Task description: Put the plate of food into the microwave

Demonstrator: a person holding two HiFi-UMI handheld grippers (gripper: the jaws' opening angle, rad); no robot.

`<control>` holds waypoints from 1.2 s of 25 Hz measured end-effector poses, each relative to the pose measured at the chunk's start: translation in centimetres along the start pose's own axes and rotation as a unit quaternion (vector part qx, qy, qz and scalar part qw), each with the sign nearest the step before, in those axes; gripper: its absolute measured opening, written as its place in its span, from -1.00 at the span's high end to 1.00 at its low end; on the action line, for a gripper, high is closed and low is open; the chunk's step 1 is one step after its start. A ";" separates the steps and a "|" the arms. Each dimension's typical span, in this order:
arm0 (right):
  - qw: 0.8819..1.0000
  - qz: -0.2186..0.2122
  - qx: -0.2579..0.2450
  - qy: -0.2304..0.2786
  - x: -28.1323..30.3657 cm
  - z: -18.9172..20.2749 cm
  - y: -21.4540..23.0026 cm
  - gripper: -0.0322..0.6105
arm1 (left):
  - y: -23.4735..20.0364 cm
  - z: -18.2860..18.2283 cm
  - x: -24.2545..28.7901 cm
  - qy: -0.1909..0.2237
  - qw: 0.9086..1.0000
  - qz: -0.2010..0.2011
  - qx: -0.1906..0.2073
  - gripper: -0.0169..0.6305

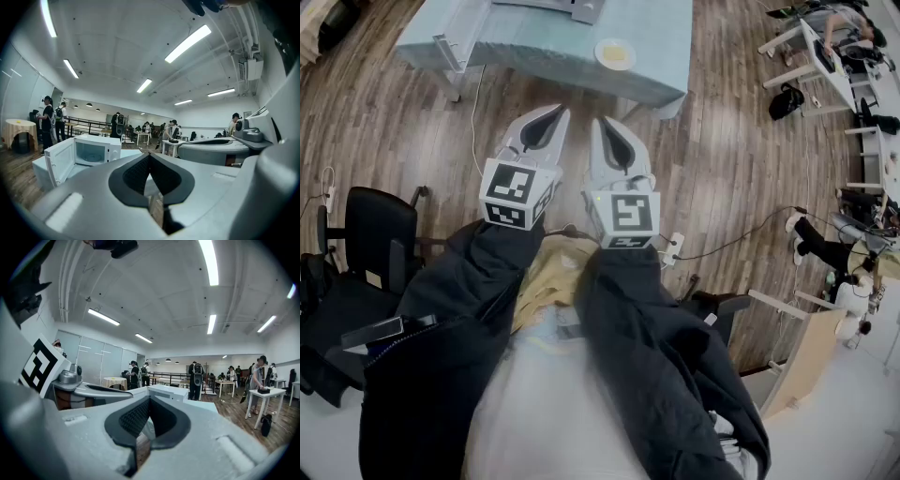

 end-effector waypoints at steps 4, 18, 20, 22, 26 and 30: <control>1.000 -0.001 -0.001 -0.003 0.0 0.2 -0.1 0.90 | 0.0 0.3 0.1 -0.003 1.000 0.002 -0.002 0.95; 0.999 0.012 0.024 -0.025 -0.4 2.5 -2.2 0.89 | -1.2 3.0 -1.7 -0.035 0.999 0.015 -0.016 0.95; 0.999 0.007 0.029 -0.033 -0.2 2.8 -3.0 0.89 | -1.9 3.3 -2.2 -0.040 0.999 0.013 -0.019 0.95; 0.999 0.001 0.033 -0.038 0.2 3.1 -4.0 0.89 | -2.7 3.7 -2.8 -0.045 0.999 0.009 -0.024 0.95; 0.998 -0.011 0.035 -0.047 0.4 3.8 -5.9 0.89 | -3.9 5.0 -3.8 -0.058 0.998 0.001 -0.037 0.95; 0.997 -0.016 0.037 -0.062 0.3 4.8 -6.3 0.89 | -4.2 6.1 -3.8 -0.069 0.996 0.002 -0.047 0.95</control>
Point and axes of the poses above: the fingertips, and each gripper's own axes: x forward along the fingers, y to its right, z out of its underside, the point moved 1 cm from there along -x, backward along the fingers, and after that the axes turned 6 degrees about -x, right-handed, at the moved point
